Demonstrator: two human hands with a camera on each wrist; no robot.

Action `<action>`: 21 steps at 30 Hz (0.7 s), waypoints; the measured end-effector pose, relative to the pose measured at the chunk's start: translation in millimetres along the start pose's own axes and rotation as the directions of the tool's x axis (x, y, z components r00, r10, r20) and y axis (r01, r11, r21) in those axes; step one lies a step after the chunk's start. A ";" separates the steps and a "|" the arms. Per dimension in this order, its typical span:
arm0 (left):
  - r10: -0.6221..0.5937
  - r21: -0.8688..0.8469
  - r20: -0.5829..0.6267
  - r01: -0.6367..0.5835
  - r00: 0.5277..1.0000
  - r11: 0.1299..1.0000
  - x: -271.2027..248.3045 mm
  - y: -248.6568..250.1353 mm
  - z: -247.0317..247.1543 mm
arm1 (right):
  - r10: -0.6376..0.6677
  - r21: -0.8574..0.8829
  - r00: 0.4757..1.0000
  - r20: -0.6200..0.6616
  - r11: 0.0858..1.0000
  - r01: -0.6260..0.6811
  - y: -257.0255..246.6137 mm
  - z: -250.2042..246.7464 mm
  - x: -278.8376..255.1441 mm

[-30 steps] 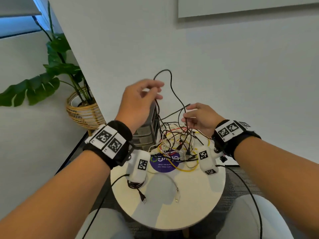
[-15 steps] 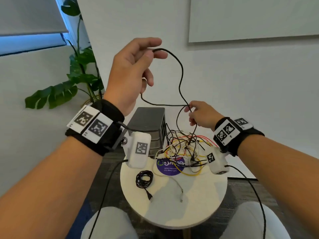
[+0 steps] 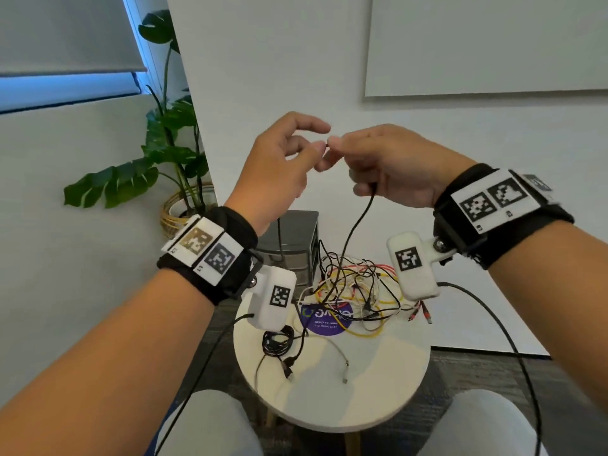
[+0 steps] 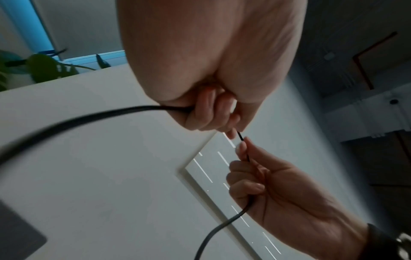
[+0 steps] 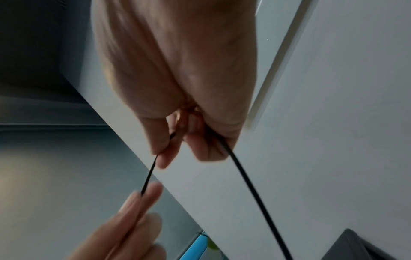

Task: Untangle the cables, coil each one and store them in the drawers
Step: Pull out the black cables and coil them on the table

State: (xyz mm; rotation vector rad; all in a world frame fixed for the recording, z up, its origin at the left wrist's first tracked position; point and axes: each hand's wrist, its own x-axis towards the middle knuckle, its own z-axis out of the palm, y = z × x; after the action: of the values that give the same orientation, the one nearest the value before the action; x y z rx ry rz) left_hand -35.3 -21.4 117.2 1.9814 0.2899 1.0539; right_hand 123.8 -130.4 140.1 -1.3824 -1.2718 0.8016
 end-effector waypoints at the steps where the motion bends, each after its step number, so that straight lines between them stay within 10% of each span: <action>1: -0.036 -0.025 0.007 0.036 0.999 0.999 -2.2 -3.9 -0.5 | -0.019 0.006 0.998 -0.067 1.000 0.020 1.7 -0.9 1.3; 7: -0.244 -0.120 0.172 0.267 0.954 0.956 -24.2 -34.6 -7.8 | -0.067 0.032 0.797 -0.601 0.994 0.107 19.1 -28.0 6.3; 12: -0.231 -0.262 0.308 0.316 0.923 0.912 -30.6 -38.7 -15.3 | -0.024 -0.167 0.698 -0.716 0.976 -0.137 65.2 -43.3 6.2; 17: -0.231 -0.249 0.266 0.298 0.936 0.921 -32.5 -38.4 -28.9 | -0.090 -0.256 0.464 -0.881 0.916 -0.308 98.3 -73.5 -7.7; 21: -0.269 -0.249 0.191 0.312 0.944 0.917 -32.5 -47.7 -33.5 | 0.047 -0.091 0.525 -0.850 0.968 -0.233 107.8 -72.9 -13.0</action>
State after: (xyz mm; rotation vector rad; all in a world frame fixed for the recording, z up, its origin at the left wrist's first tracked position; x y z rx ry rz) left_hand -72.7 9.5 71.3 1.6926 0.3239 0.7044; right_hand 218.1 -149.2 51.3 -1.7323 -0.4492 0.0088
